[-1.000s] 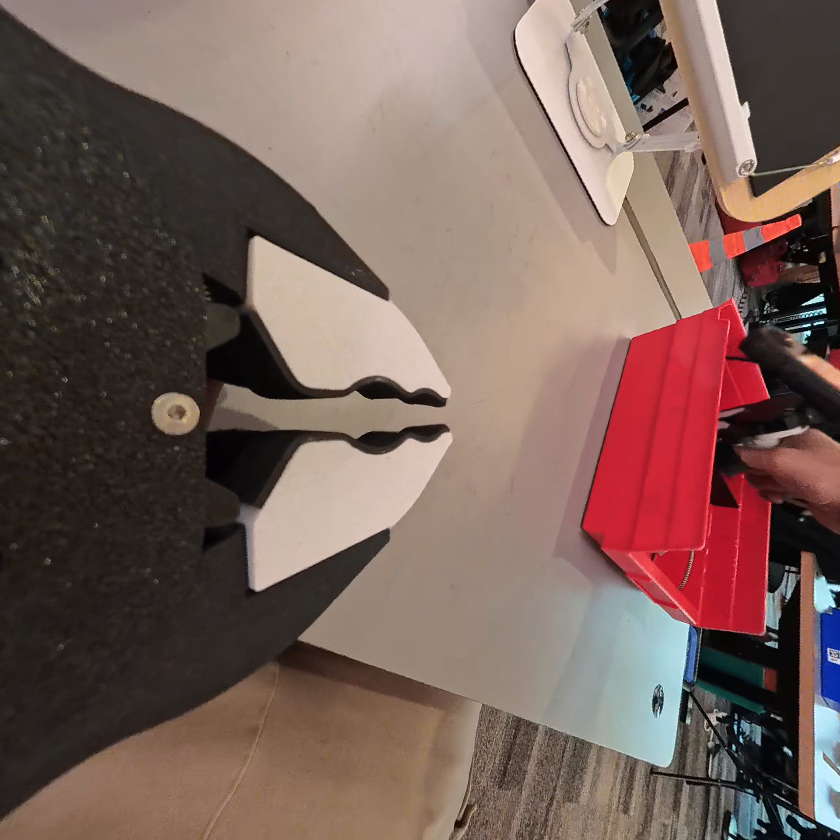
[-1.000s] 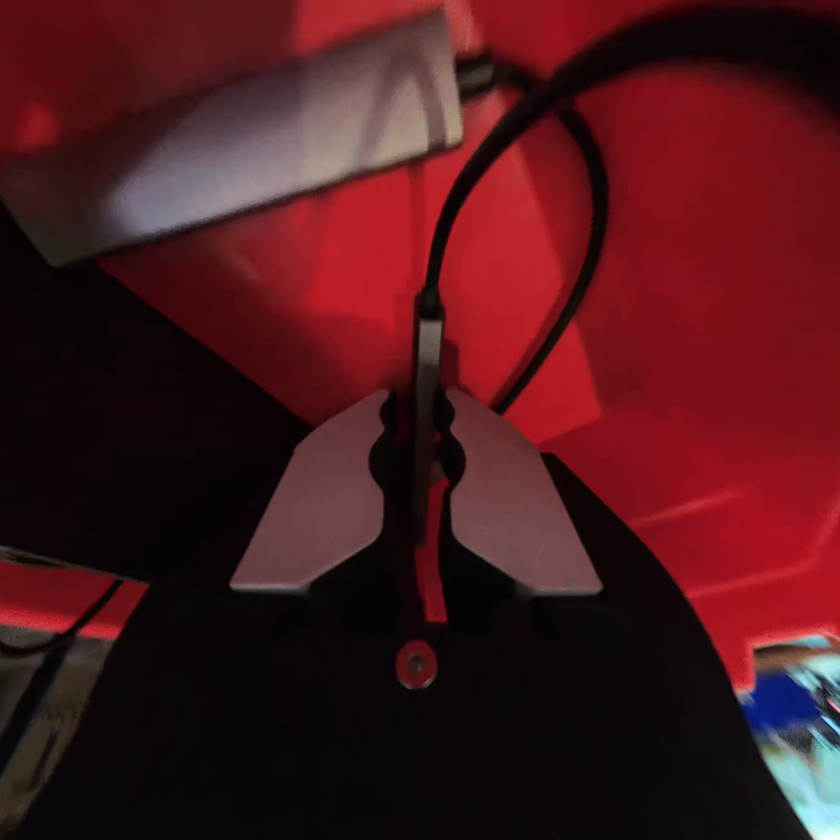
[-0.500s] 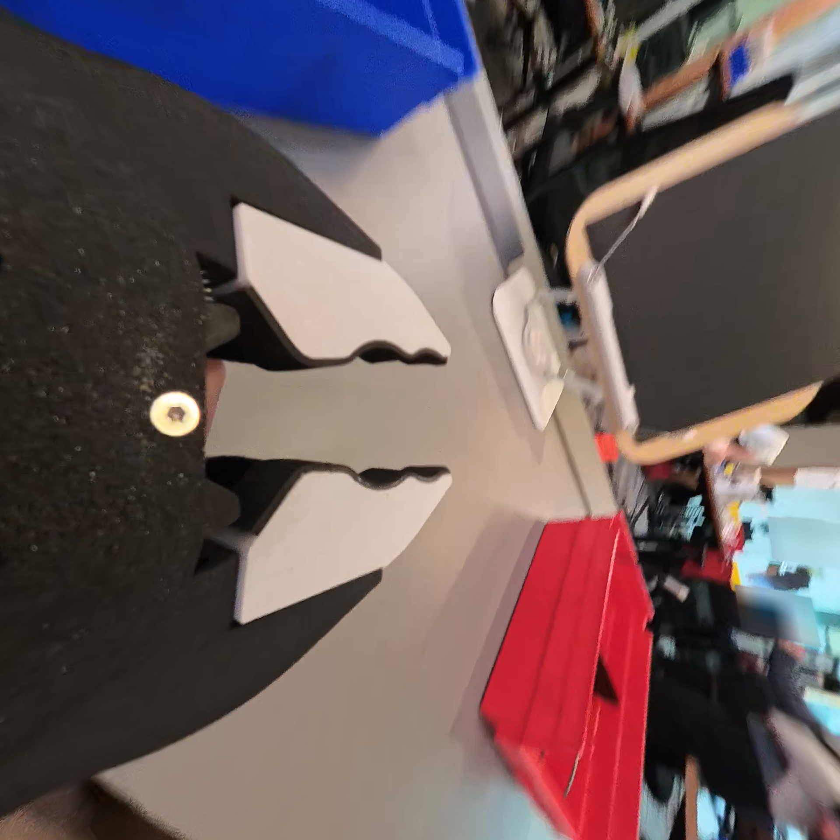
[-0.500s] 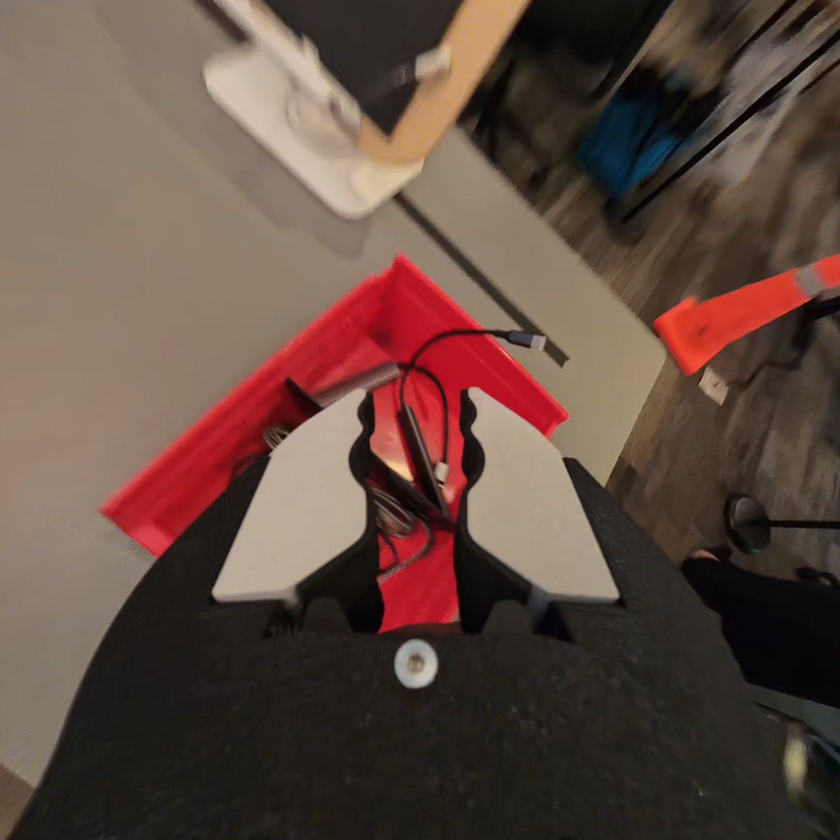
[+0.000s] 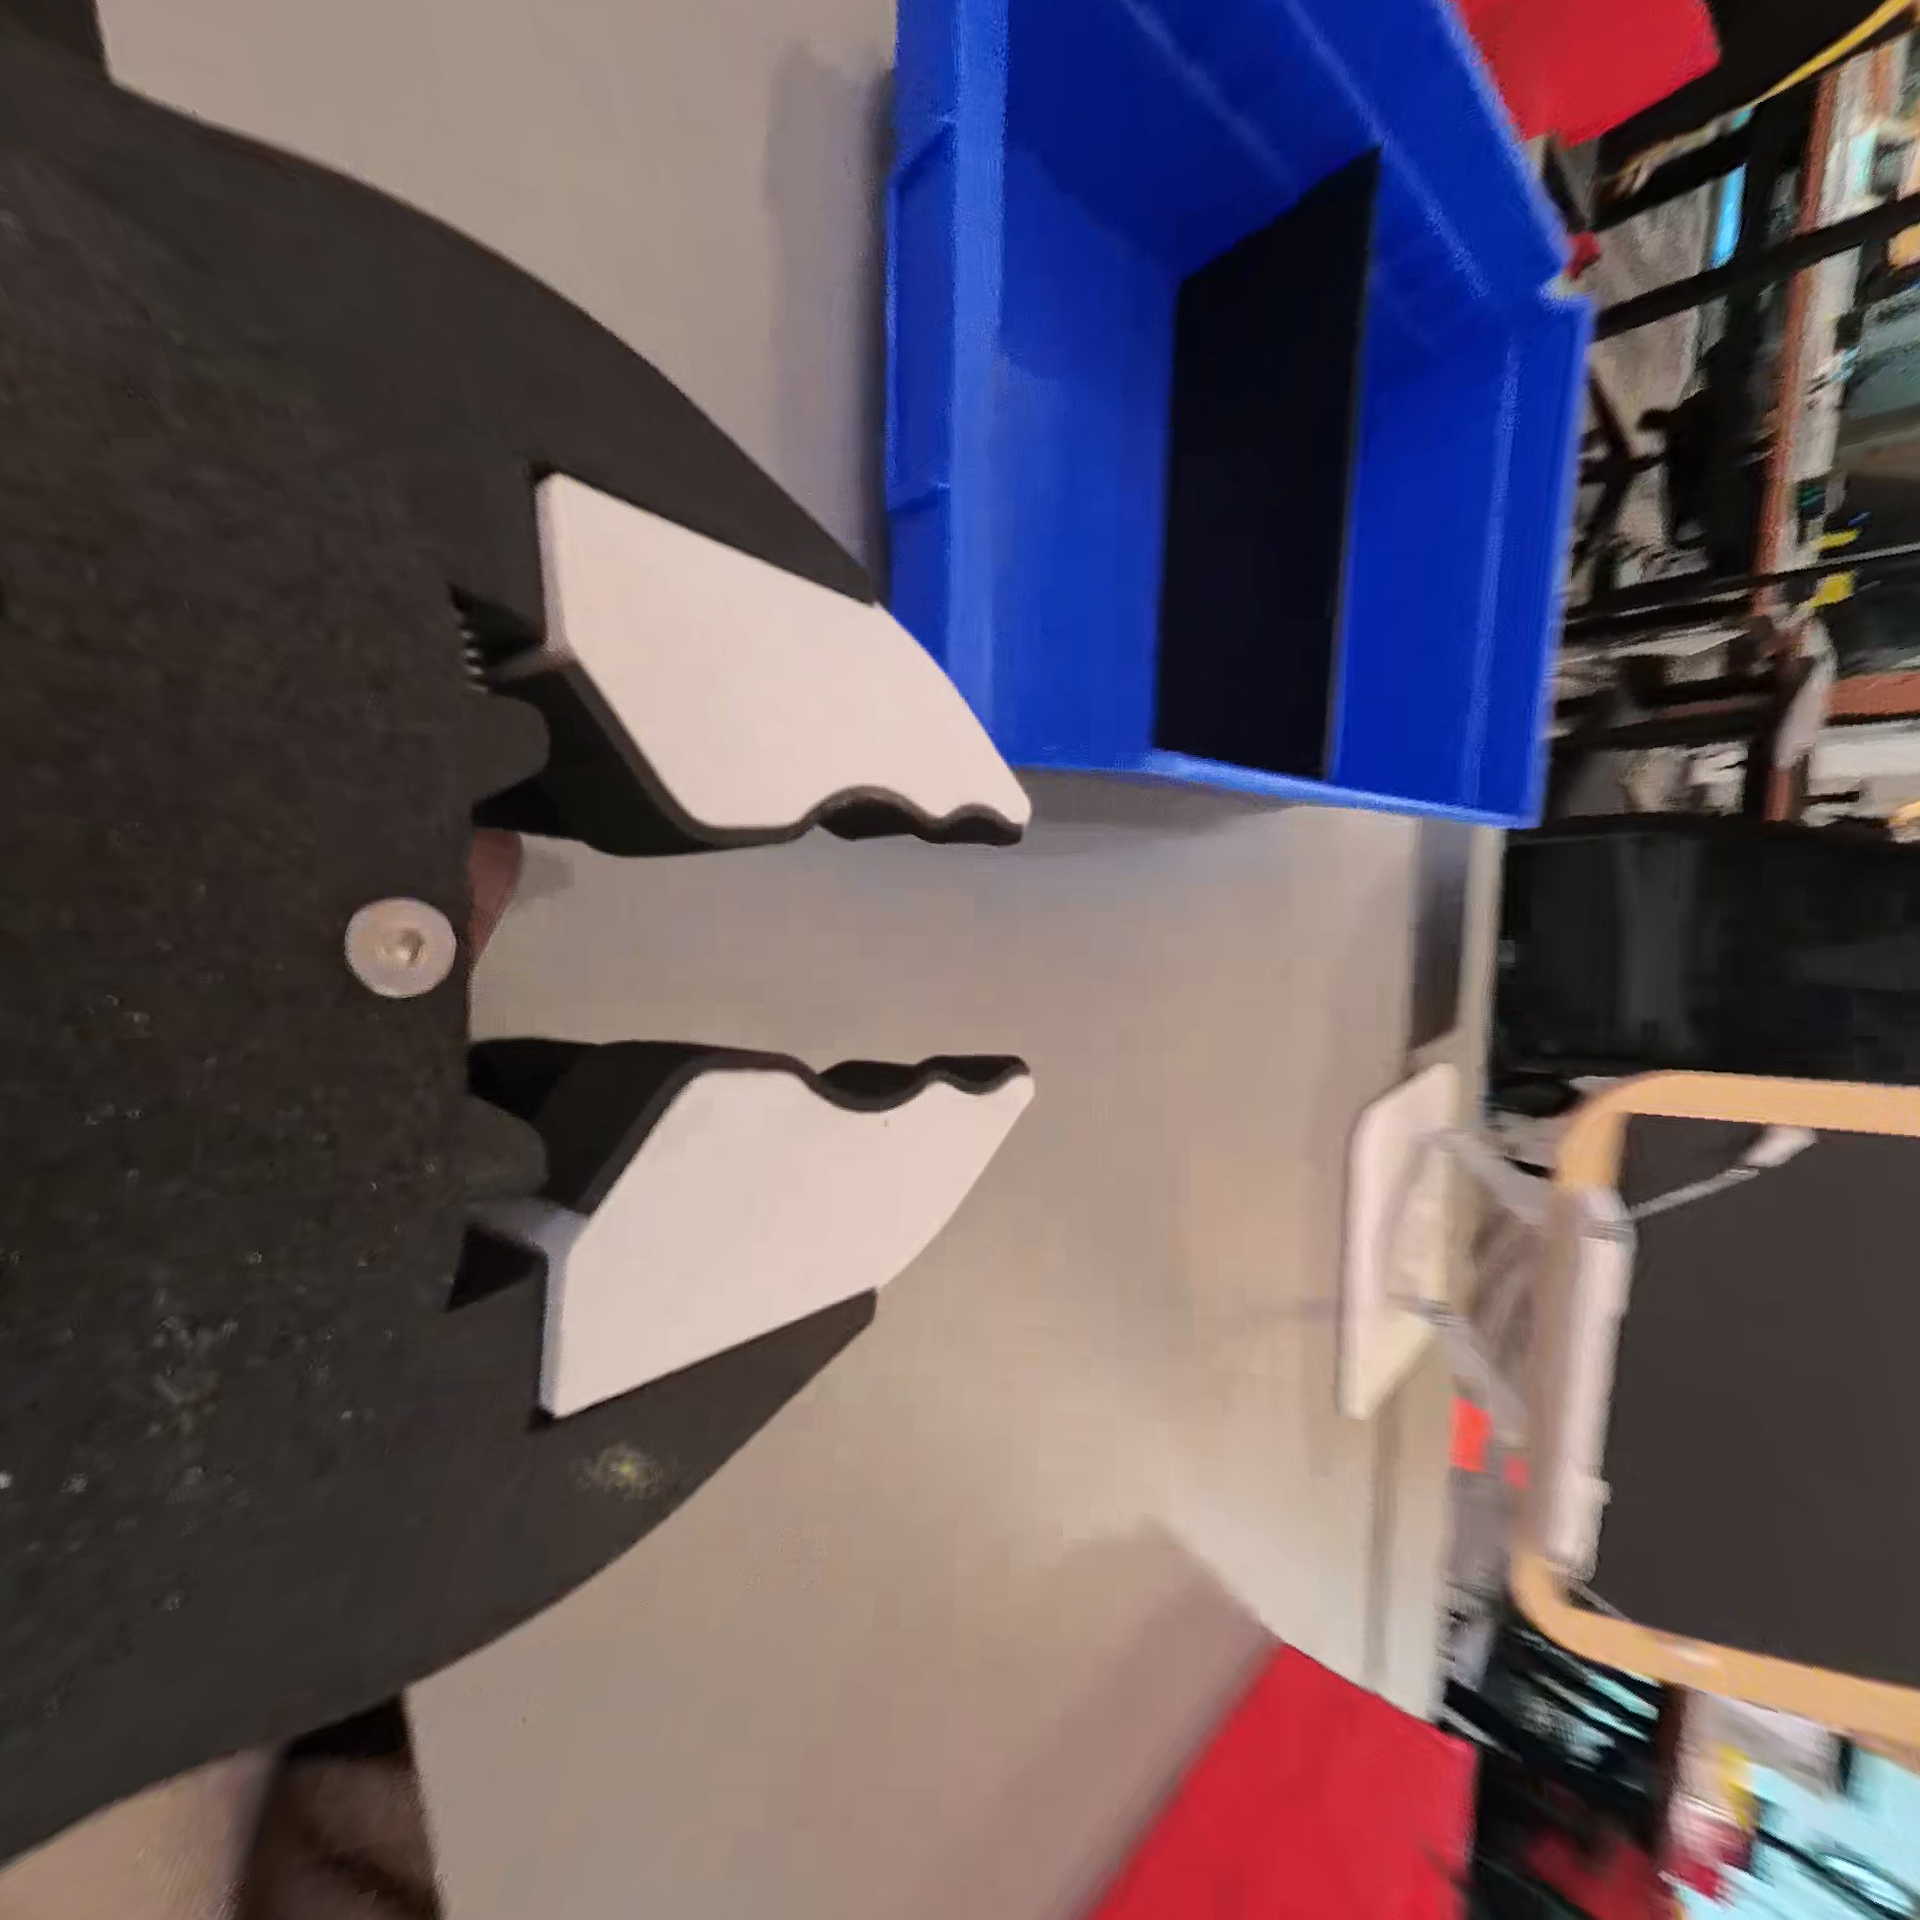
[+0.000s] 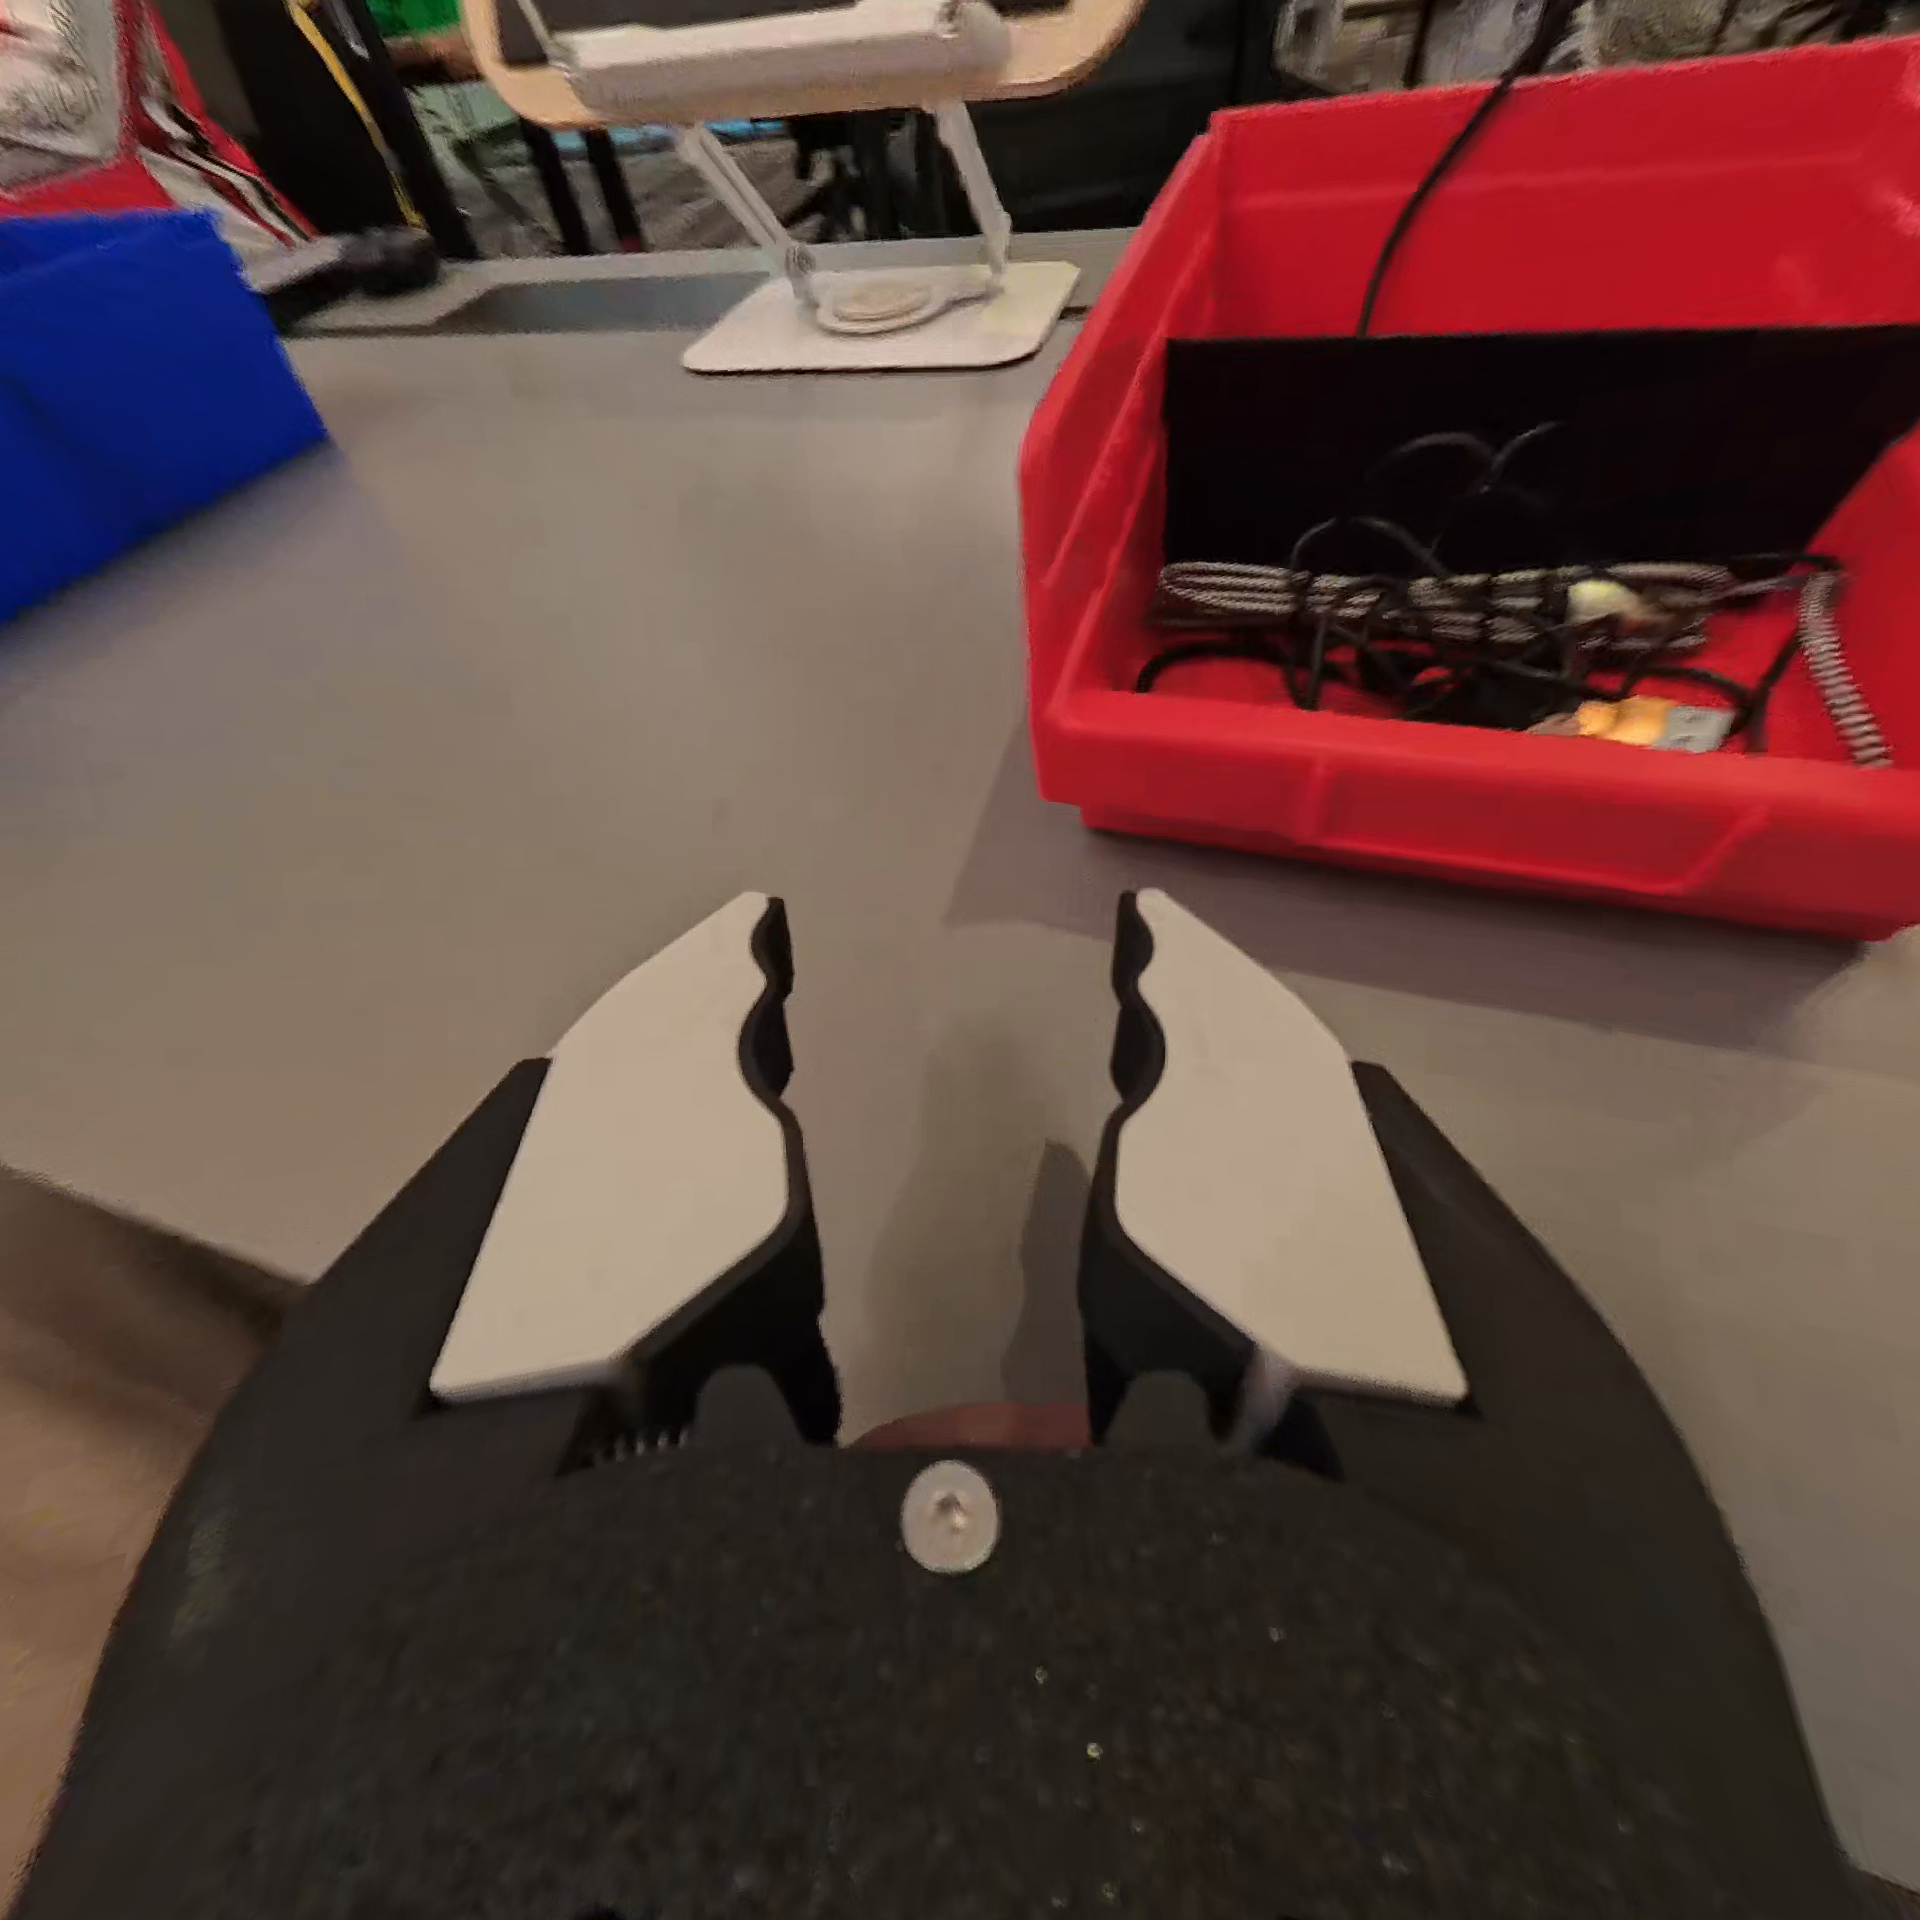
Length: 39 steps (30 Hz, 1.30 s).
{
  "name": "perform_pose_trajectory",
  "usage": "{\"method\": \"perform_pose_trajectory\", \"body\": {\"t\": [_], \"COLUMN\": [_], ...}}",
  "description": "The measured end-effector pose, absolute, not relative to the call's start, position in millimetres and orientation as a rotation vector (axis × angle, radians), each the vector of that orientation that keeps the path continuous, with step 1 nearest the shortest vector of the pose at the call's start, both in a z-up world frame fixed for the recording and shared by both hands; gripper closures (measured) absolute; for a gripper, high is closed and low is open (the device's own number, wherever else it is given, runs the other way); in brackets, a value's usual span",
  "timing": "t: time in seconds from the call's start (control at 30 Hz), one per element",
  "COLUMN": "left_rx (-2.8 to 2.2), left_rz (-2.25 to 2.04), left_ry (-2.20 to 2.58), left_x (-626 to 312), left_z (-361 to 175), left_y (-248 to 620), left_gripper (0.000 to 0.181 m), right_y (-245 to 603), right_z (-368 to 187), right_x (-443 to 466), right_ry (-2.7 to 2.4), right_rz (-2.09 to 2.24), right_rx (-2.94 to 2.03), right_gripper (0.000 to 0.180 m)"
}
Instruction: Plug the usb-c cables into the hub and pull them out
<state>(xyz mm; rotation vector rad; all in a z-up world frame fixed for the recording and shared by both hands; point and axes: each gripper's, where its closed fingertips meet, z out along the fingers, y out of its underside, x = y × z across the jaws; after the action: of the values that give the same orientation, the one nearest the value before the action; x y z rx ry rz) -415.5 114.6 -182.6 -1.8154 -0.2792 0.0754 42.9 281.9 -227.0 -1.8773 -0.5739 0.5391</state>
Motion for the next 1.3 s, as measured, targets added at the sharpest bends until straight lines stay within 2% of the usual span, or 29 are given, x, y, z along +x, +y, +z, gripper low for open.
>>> {"method": "perform_pose_trajectory", "body": {"t": [0.23,0.47,0.97,1.3], "left_rx": [-1.901,-1.908,-1.961,-1.954], "left_rz": [-0.005,0.03,-0.027,0.063], "left_ry": [-0.278,-0.243,-0.262,-0.292], "left_x": [-422,-413,-408,-424], "left_z": [-205,-205,-217,-215], "left_y": [124,117,104,75], "left_gripper": [0.14,0.141,0.141,0.141], "right_y": [311,305,319,336], "right_z": [-226,-215,-226,-210], "right_x": [73,66,64,67], "right_ry": [-0.648,-0.607,-0.606,-0.513], "right_rz": [0.28,0.407,0.359,0.377], "right_rx": [-1.829,-1.81,-1.859,-1.815], "right_gripper": [0.123,0.128,0.13,0.133]}}
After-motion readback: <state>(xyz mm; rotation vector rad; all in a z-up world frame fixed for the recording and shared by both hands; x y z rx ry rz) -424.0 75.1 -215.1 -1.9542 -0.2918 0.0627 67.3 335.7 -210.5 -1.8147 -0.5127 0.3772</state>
